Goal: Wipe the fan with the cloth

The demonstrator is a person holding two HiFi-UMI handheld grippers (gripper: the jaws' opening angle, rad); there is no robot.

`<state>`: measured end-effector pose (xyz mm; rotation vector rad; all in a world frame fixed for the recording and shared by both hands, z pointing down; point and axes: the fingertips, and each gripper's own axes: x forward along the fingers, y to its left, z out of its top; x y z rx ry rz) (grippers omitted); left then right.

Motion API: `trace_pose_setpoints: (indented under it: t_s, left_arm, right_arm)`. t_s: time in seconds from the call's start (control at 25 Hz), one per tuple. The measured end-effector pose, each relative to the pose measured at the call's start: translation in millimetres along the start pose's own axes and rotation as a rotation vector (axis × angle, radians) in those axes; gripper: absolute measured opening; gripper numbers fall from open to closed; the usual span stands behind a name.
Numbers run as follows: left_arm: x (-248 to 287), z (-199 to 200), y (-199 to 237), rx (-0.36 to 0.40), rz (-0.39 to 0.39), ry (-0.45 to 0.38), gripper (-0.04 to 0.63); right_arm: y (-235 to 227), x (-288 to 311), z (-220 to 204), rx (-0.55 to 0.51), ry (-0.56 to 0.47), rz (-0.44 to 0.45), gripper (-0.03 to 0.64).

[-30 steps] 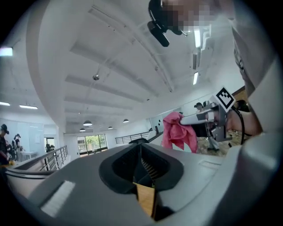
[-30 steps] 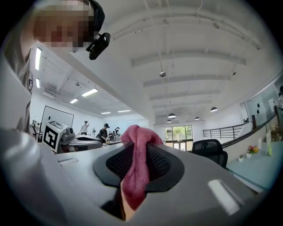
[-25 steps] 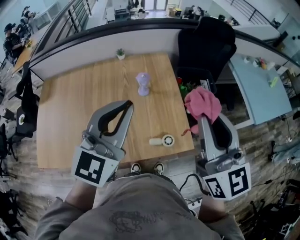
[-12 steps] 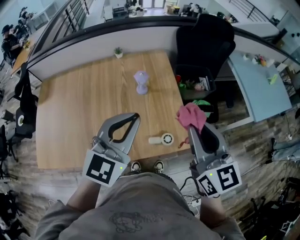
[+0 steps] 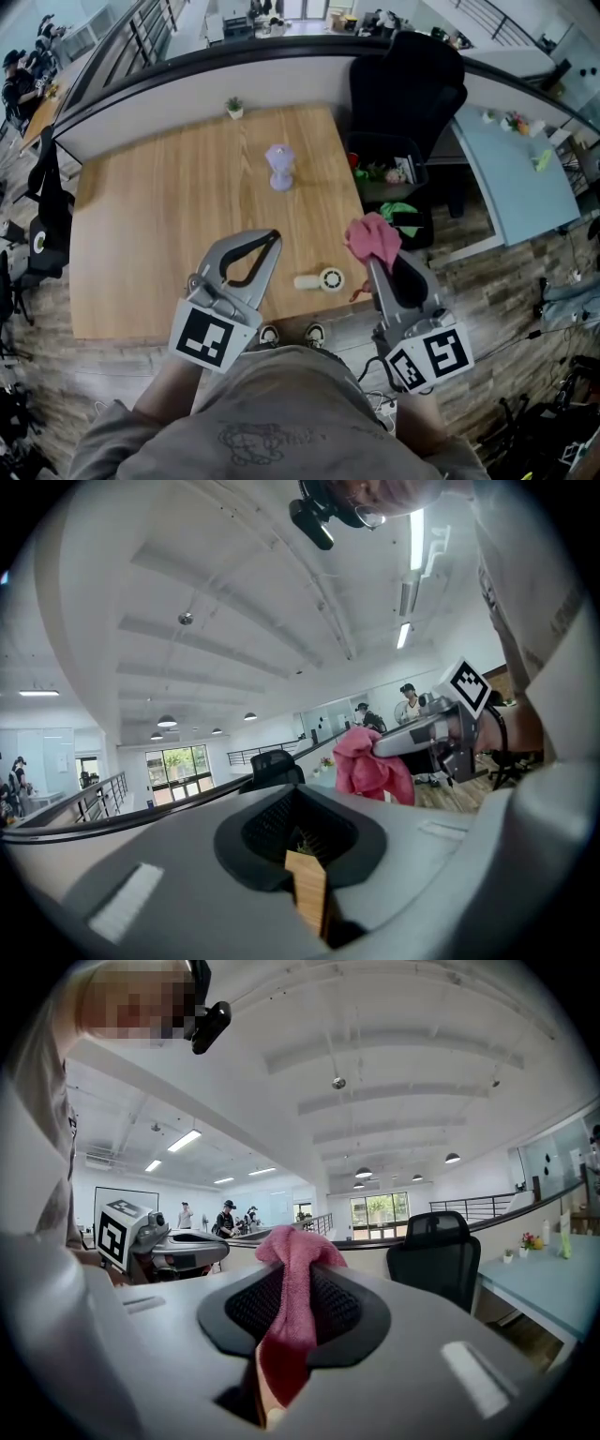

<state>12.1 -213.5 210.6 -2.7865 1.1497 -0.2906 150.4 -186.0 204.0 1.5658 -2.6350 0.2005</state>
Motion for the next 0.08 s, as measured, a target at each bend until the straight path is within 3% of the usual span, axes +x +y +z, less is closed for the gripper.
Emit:
trace_pose_setpoints:
  t_s: [0.08]
  left_arm:
    - [0.4, -0.4, 0.1, 0.008, -0.002, 0.002, 0.002]
  right_arm:
    - [0.2, 0.1, -0.5, 0.000, 0.001, 0.001, 0.084]
